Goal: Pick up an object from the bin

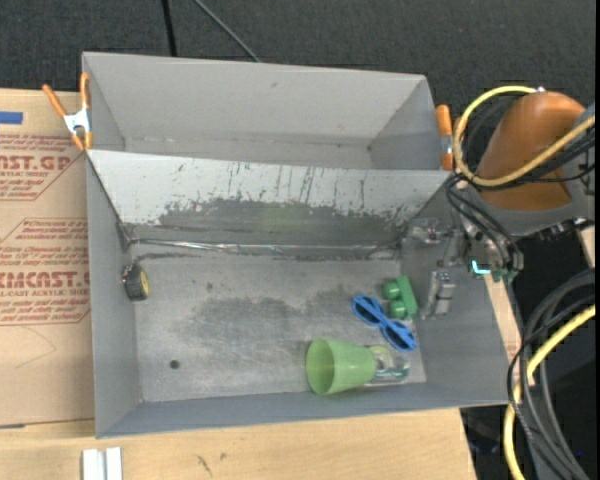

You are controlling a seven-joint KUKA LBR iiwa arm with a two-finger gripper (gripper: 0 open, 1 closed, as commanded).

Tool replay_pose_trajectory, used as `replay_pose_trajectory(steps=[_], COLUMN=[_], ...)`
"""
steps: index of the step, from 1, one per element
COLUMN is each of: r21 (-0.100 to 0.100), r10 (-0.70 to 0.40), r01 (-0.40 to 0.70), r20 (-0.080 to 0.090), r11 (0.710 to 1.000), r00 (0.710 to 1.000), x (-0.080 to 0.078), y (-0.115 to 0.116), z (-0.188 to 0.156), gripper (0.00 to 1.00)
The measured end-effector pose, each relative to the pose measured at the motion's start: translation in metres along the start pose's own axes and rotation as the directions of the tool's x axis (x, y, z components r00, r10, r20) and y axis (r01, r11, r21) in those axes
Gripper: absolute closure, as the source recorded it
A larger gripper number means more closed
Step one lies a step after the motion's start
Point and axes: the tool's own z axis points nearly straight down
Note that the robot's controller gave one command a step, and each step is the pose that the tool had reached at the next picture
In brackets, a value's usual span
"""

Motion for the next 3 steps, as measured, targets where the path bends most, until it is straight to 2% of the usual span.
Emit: replay_pose_trajectory(steps=[1,2,3], r21=[-0.002,0.002,0.003], r10=[-0.005,-0.005,-0.033], r01=[0.005,0.005,0.033], r20=[-0.002,0.008,0.012], r11=[1.0,1.0,0.999], r00=[1.0,1.0,0.999], x=[0.022,0.018,0.053], y=[0.017,0.016,0.036], z=[0.081,0.075,-0.022], gripper=[0.0,1.0,1.0])
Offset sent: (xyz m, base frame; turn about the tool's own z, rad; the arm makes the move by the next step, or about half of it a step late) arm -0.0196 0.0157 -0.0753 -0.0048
